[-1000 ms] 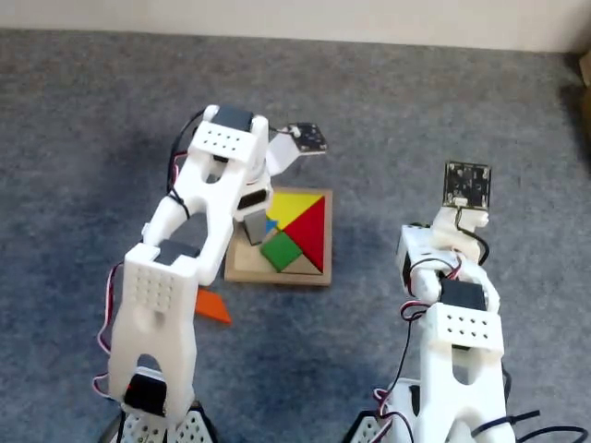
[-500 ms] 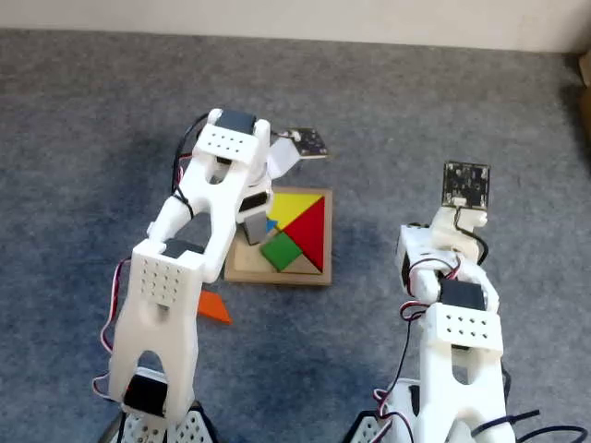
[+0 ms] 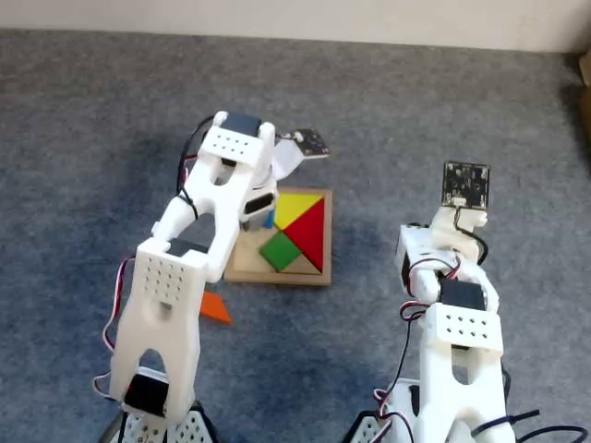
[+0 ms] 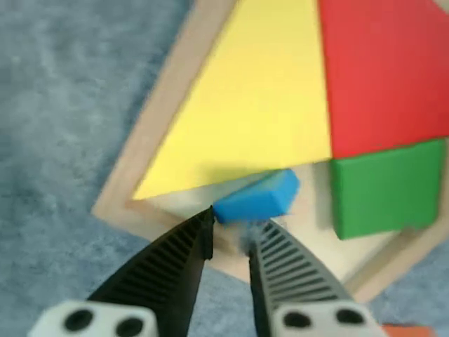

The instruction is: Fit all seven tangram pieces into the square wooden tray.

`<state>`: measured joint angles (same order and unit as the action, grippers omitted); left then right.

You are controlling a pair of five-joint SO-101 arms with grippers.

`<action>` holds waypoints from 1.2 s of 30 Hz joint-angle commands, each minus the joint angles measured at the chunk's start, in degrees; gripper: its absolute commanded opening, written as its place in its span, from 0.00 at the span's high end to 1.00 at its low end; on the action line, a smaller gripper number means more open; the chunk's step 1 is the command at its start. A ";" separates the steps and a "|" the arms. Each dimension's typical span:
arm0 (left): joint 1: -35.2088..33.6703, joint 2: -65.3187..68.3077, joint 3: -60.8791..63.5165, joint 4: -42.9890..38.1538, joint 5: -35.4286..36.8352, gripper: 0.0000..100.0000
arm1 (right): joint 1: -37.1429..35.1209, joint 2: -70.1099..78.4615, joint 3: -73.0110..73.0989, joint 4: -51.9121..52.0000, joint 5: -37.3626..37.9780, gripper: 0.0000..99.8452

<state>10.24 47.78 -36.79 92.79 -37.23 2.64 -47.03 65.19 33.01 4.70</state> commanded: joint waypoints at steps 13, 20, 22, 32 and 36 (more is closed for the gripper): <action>0.04 -0.48 -13.76 6.95 7.12 0.95 | -0.48 -1.71 -0.57 -1.36 -0.26 0.94; 0.13 -0.22 -15.34 6.95 7.21 0.86 | -0.48 -1.71 -0.66 -1.36 -0.26 0.94; 0.13 -0.04 -15.25 6.95 7.03 0.80 | -0.48 -1.71 -0.66 -1.36 -0.26 0.94; 0.04 0.13 -7.34 3.34 -1.14 0.80 | -0.48 -1.71 -0.31 -6.73 -0.26 0.94; 0.40 0.13 -3.03 -1.14 -1.14 0.80 | -0.57 -1.71 -0.31 -6.73 -0.35 0.94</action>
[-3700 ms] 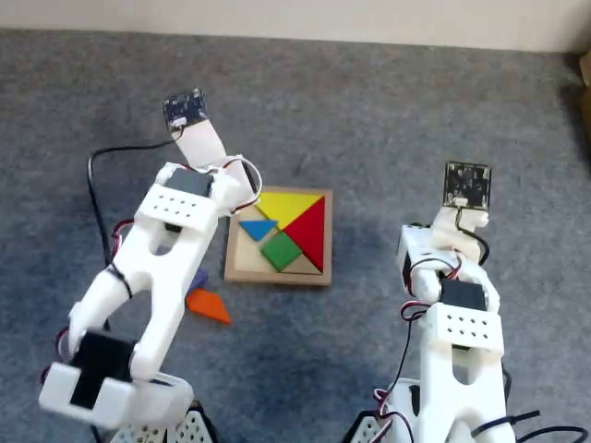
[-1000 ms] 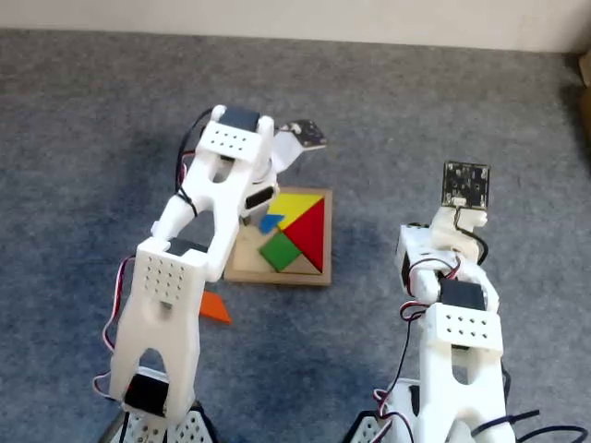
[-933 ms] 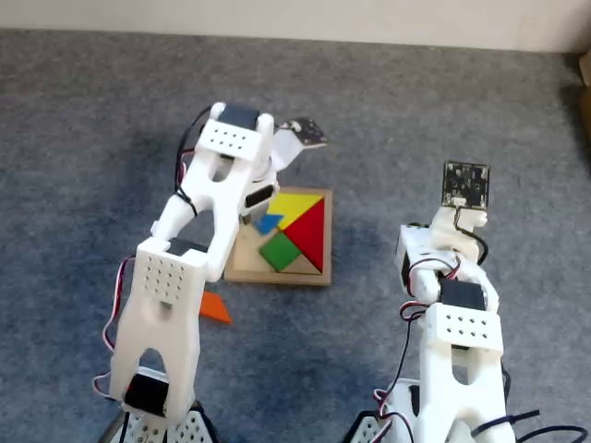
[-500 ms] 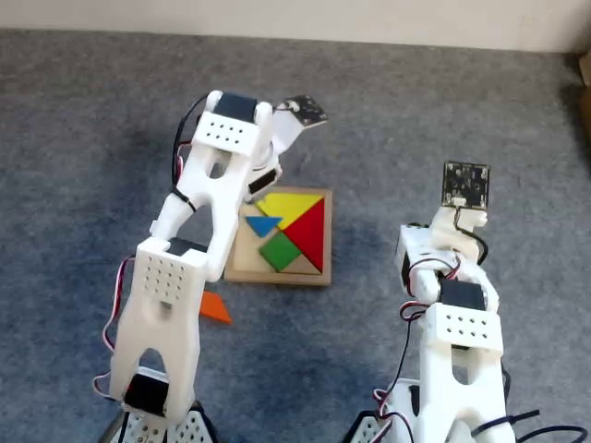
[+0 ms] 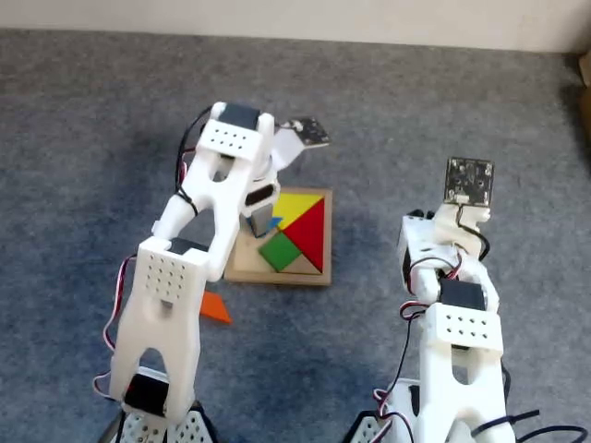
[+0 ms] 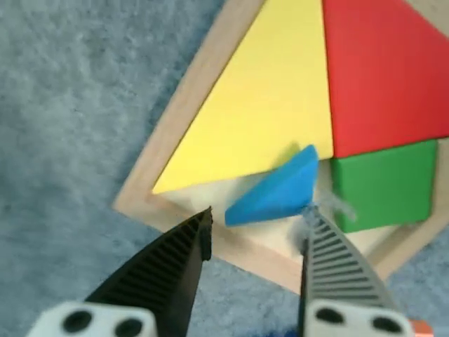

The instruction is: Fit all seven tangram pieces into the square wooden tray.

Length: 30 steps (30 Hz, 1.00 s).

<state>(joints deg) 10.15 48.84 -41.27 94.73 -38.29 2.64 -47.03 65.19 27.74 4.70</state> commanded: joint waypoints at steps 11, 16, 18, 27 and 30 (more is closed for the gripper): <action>2.77 -1.27 2.77 -4.66 0.79 0.95 | -0.57 -1.71 -0.31 -1.45 -0.35 0.94; 2.77 -1.54 1.54 -4.48 4.48 0.98 | -0.57 -1.71 -0.31 -1.54 -0.35 0.94; 2.77 -1.54 0.31 -4.40 4.48 0.99 | -0.57 -1.71 -0.31 -1.54 -0.35 0.94; 2.77 -5.32 -1.80 -0.79 11.25 1.00 | -0.57 -1.71 -0.31 -1.54 -0.35 0.94; 2.77 -7.34 -1.80 -0.79 14.51 1.00 | -0.57 -1.71 -0.31 -1.54 -0.35 0.94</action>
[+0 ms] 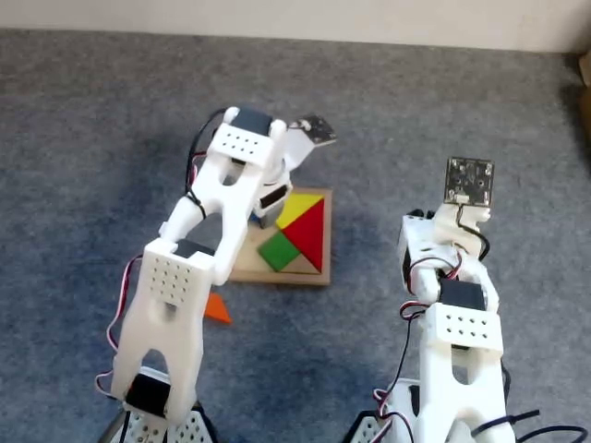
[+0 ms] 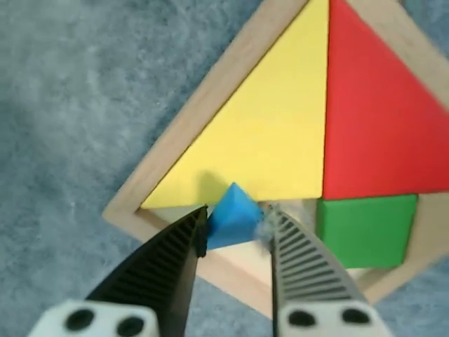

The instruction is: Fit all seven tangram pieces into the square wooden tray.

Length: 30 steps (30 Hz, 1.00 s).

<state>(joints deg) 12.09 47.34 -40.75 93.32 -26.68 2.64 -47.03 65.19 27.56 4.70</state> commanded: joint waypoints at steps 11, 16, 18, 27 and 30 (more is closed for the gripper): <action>1.54 -11.74 -2.24 1.76 15.21 1.00 | -0.57 -1.71 -0.31 -1.36 -0.35 0.94; 3.21 -16.75 -2.24 5.10 17.67 1.00 | -0.48 -1.71 -0.31 -1.36 -0.35 0.94; 3.91 -19.12 -2.15 5.89 18.81 1.00 | -0.48 -1.71 -0.31 -1.36 -0.35 0.94; 5.23 -34.42 7.16 6.33 20.84 1.00 | -0.48 -1.71 -0.31 -1.36 -0.35 0.94; 6.29 -42.86 16.75 5.63 20.84 1.00 | -0.48 -1.71 -0.31 -1.36 -0.35 0.94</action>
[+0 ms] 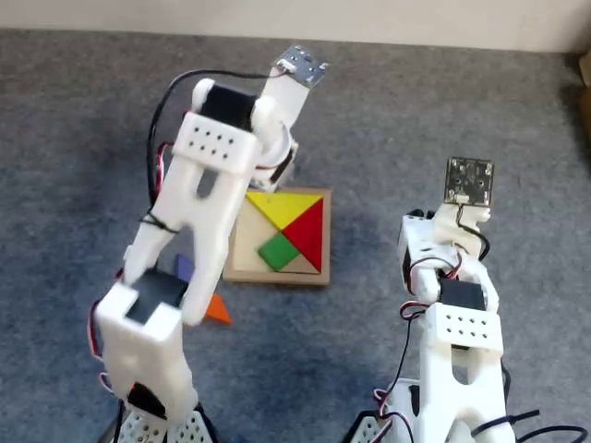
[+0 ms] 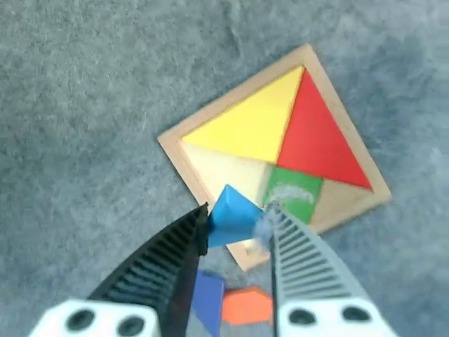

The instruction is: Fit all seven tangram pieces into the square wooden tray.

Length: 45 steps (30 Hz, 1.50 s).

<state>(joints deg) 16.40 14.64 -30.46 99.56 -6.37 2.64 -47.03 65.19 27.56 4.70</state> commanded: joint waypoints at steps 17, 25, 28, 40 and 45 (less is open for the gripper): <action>1.98 -52.70 82.33 -58.37 0.35 1.00 | -0.57 -1.71 -0.22 -1.36 -0.62 0.94; 1.98 -53.14 97.54 -76.84 0.35 1.00 | -0.66 -1.71 -0.22 -1.36 -0.62 0.94; 1.80 -53.14 100.53 -82.73 -0.09 1.00 | -0.66 -1.71 -0.22 -1.45 -0.62 0.94; -0.40 -53.14 106.15 -89.05 -6.59 0.90 | -1.63 -1.71 -0.22 -1.45 -0.44 0.94; -1.27 -53.67 107.74 -86.95 -6.68 0.77 | -1.80 -1.71 -0.13 -1.45 -0.44 0.94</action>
<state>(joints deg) 16.75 -37.14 77.93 11.56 -12.62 1.67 -47.03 65.19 27.56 4.70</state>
